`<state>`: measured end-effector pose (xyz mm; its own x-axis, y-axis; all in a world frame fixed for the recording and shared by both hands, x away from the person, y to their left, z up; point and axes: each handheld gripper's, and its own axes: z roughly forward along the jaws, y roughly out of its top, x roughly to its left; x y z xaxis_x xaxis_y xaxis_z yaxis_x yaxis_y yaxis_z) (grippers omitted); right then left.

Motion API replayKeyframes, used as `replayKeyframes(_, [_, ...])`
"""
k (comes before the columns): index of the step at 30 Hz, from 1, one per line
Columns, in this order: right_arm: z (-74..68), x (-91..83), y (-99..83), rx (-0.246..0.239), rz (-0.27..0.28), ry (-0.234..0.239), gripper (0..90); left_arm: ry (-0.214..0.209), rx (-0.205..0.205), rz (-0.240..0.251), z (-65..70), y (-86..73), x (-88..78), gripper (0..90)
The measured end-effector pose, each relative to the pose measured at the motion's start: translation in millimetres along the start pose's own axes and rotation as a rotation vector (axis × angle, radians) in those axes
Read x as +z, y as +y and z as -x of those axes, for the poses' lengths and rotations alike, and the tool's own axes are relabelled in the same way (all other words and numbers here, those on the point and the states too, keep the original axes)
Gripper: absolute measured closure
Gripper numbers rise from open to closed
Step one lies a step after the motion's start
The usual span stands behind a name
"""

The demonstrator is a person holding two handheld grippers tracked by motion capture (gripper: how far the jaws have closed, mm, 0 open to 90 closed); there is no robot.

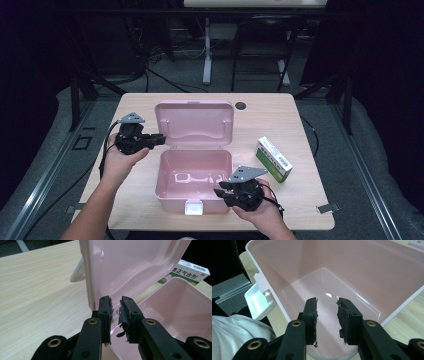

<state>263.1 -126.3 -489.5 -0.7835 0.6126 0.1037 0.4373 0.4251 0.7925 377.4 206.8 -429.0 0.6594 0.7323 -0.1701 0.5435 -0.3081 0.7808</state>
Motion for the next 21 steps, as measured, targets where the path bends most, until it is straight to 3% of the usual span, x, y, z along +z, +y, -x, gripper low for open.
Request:
replayKeyframes(11, [-0.2, 0.0, 0.0, 0.003, 0.000, -0.001, 68.1, -0.009, -0.019, -0.049, -5.0, -21.2, 12.9, 72.8])
replayKeyframes(21, [0.0, 0.2, 0.0, 0.010, 0.004, 0.002, 67.3, -0.018, -0.024, -0.070, -6.8, -33.9, 22.5, 84.5])
